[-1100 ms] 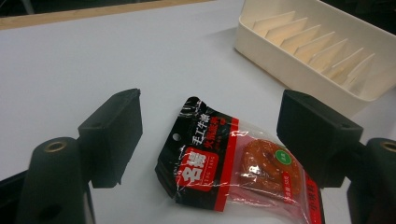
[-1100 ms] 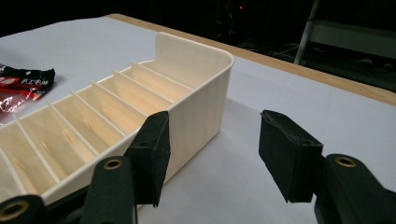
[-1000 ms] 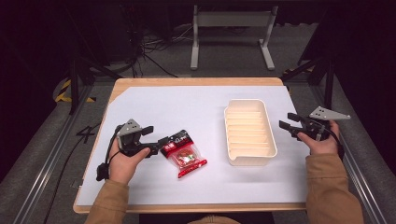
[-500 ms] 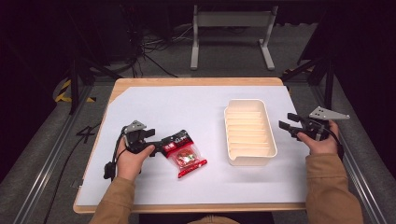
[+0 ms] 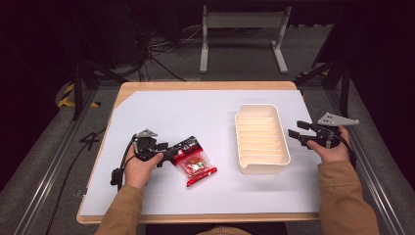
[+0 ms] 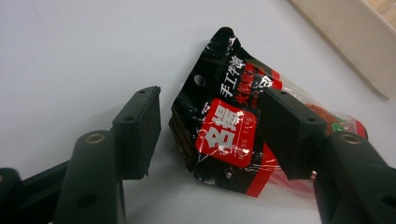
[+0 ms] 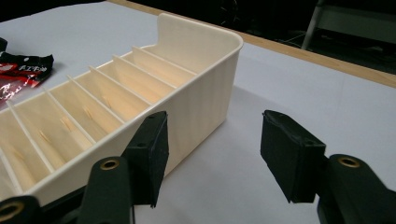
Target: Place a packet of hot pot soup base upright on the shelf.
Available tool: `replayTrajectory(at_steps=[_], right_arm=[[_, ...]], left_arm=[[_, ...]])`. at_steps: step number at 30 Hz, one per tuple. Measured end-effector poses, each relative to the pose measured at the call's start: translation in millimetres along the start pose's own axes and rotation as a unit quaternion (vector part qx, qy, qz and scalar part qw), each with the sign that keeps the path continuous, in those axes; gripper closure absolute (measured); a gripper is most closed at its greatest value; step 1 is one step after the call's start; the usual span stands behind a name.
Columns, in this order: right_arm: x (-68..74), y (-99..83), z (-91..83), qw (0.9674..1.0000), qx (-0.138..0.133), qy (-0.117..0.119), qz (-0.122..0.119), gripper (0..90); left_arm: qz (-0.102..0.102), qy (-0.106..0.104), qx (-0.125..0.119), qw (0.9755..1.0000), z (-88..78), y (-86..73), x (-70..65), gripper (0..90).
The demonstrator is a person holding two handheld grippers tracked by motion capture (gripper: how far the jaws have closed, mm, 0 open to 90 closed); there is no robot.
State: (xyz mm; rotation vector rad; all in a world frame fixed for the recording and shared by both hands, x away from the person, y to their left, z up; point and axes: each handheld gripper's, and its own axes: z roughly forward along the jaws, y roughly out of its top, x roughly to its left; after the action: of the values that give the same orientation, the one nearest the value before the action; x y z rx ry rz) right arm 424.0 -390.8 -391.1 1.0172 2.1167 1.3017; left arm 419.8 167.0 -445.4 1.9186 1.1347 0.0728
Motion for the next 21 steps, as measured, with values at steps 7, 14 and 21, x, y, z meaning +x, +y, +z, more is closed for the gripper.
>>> replayTrajectory(at_steps=[7,14,21], right_arm=[[1.7,-0.9,3.9,0.9999,0.014,0.000,-0.008,42.3],[1.9,-1.1,4.7,0.9998,0.016,0.000,-0.009,41.9],[1.9,-1.1,4.6,0.9998,0.016,-0.001,-0.009,41.7]], left_arm=[[-0.009,-0.012,0.013,0.9998,4.4,-2.5,3.1,41.3],[-0.002,-0.017,0.024,0.9996,6.0,-3.4,3.4,44.1],[-0.004,-0.027,0.026,0.9993,7.1,-4.2,2.0,51.3]])
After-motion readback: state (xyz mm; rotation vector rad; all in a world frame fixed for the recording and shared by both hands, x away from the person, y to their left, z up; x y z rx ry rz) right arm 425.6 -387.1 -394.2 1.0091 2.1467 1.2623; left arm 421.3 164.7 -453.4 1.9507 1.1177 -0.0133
